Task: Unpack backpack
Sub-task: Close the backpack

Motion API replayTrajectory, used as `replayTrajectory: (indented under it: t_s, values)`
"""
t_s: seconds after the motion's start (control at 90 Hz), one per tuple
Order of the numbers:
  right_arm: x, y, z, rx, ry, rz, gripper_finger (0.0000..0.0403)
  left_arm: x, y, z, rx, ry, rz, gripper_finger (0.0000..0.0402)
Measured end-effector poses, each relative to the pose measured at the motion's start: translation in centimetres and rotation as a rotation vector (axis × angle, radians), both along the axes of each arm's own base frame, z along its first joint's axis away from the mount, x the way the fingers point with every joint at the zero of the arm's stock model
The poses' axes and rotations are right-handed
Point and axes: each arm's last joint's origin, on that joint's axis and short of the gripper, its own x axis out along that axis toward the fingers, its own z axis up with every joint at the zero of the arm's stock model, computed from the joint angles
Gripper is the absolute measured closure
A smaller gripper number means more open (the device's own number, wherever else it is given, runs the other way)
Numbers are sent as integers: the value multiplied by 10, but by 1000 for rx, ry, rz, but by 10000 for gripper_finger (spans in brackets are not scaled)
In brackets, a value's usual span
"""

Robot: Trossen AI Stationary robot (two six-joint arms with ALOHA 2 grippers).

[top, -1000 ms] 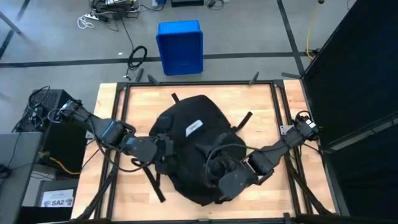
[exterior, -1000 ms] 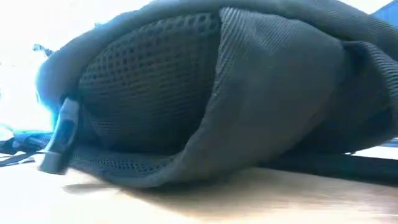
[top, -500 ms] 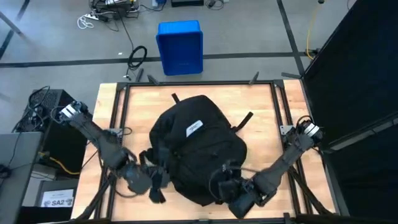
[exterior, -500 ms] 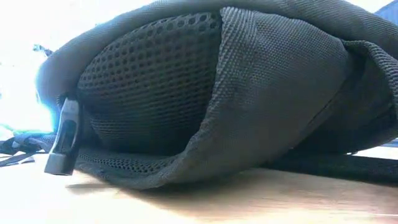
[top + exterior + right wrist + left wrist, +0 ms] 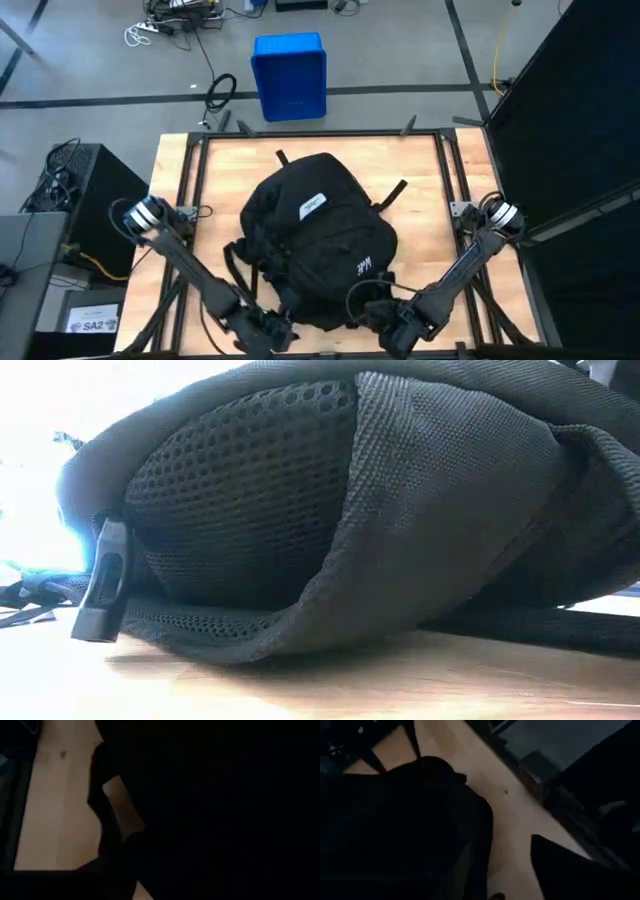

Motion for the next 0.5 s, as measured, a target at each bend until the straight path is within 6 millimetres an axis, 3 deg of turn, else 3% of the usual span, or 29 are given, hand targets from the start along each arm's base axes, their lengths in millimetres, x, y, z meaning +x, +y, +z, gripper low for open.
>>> replayTrajectory:
  t_s: [0.144, 0.267, 0.5]
  values:
    - [3, -2, 0, -21, -9, 4, 150, 19, 0, -16, 140, -50, 99, 134]
    - [8, -8, 0, -34, -12, -5, 146, 33, 7, -25, 188, -65, 173, 87]
    - [20, -16, 2, -42, -31, 3, 174, 49, 22, -48, 195, -10, 220, 81]
